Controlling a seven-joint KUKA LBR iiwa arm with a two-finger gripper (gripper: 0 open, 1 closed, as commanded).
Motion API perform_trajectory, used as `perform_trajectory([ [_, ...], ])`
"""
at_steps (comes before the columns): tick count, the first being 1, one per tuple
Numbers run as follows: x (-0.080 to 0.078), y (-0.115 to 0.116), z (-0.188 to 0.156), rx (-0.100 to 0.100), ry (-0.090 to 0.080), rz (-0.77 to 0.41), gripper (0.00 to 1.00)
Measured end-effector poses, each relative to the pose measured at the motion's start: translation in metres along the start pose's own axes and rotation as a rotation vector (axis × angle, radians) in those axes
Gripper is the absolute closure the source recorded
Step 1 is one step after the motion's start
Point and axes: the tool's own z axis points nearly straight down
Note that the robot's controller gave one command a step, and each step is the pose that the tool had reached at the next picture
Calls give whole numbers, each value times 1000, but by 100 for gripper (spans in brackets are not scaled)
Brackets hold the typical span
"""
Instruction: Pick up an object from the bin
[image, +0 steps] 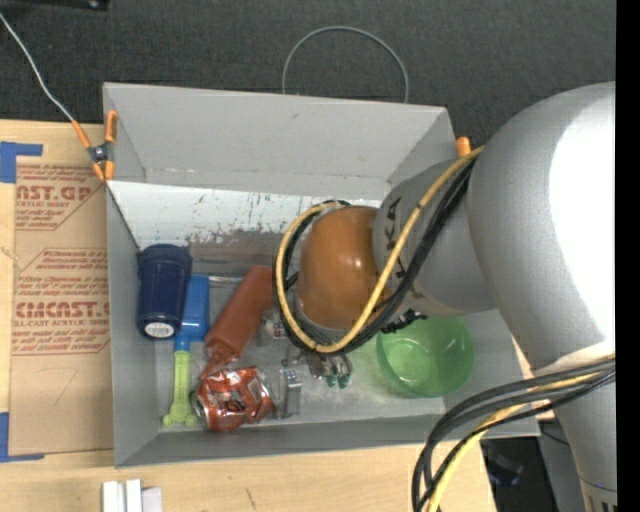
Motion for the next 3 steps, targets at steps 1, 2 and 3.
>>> perform_trajectory([
  [1,17,9,1,-1,-1,195,0],
  [2,16,48,0,13,0,-79,0],
  [3,18,66,2,8,11,196,100],
])
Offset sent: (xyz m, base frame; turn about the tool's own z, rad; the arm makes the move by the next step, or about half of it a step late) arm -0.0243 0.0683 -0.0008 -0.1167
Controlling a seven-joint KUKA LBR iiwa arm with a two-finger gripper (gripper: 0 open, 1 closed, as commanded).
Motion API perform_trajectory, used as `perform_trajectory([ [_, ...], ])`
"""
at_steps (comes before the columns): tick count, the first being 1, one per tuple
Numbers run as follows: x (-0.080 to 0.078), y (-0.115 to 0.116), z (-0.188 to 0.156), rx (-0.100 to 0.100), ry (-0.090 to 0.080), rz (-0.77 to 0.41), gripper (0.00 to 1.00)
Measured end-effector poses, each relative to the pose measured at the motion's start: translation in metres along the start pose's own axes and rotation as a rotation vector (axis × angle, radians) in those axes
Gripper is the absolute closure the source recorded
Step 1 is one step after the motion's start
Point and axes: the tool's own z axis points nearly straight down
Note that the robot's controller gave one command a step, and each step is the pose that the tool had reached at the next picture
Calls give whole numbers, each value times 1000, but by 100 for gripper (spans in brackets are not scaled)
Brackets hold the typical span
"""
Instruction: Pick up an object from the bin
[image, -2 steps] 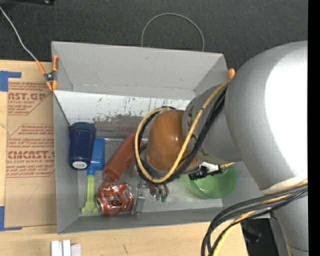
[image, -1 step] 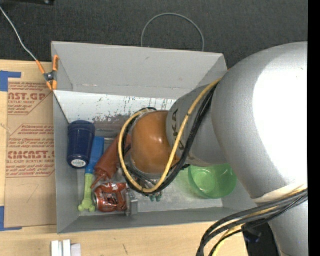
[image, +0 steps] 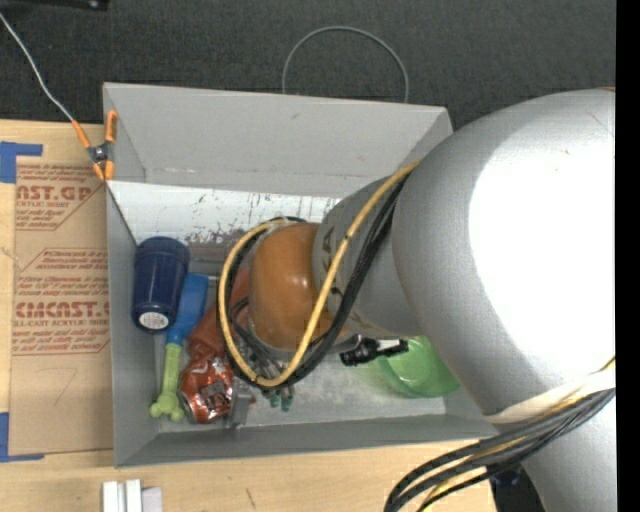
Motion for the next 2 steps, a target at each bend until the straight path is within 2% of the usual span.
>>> perform_trajectory([
  [1,0,0,0,0,0,0,100],
  [2,-9,0,-48,-2,-4,-42,100],
])
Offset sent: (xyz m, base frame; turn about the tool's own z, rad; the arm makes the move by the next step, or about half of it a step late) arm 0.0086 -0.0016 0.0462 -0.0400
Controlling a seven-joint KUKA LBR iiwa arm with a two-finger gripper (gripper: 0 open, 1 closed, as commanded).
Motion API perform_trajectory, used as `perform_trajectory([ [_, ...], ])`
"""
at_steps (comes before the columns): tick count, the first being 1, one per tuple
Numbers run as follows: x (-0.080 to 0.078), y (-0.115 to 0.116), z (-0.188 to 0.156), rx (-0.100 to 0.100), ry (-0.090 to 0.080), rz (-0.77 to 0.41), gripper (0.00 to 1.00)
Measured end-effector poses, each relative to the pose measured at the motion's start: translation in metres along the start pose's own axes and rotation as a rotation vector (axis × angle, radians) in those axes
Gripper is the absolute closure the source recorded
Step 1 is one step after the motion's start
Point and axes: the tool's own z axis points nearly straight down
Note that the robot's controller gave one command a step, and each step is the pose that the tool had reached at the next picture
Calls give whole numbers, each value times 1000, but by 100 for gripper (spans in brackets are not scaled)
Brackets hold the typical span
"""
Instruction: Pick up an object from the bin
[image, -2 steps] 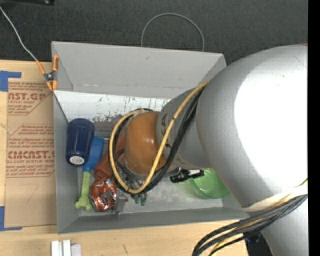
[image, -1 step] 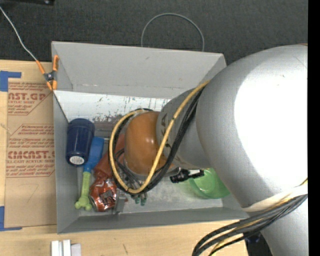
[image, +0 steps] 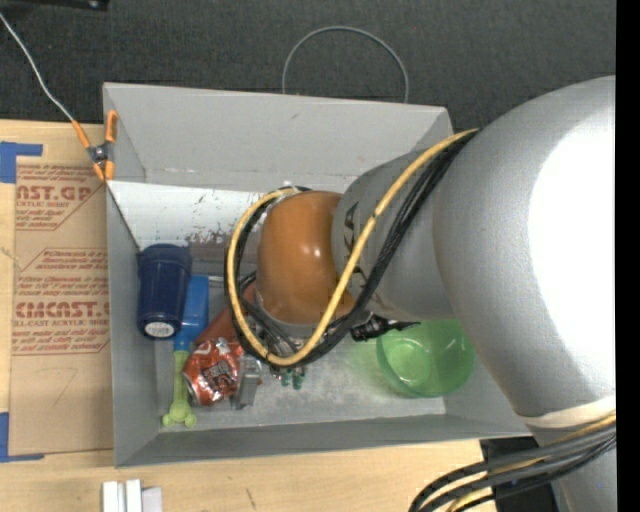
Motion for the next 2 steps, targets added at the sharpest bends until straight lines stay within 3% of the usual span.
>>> perform_trajectory([
  [1,1,-14,-57,-1,-1,42,100],
  [2,-19,-7,-14,1,0,3,100],
])
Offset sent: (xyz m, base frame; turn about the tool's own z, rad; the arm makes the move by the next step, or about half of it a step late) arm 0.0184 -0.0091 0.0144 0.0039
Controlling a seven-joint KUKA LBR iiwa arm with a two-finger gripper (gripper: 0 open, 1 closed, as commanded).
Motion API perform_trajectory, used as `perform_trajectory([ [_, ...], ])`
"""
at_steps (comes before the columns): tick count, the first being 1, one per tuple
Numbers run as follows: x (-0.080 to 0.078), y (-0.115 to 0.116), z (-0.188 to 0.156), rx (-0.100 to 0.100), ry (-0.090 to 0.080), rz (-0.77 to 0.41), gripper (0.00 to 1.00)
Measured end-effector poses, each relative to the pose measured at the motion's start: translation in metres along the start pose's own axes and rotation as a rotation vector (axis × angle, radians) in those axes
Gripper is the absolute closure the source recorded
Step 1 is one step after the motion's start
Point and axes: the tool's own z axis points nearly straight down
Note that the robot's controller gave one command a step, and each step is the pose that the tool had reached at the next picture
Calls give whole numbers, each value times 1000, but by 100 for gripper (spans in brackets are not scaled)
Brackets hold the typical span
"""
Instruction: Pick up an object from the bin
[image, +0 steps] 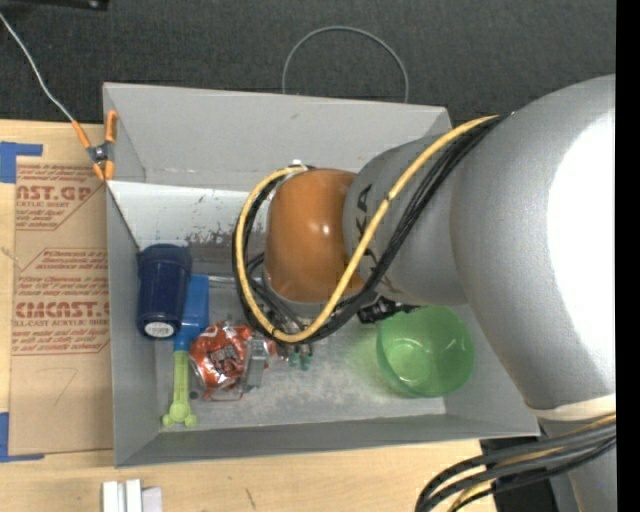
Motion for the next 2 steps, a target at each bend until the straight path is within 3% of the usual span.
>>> perform_trajectory([
  [1,0,0,0,0,0,0,100],
  [2,-1,-12,-25,-1,-3,-20,100],
])
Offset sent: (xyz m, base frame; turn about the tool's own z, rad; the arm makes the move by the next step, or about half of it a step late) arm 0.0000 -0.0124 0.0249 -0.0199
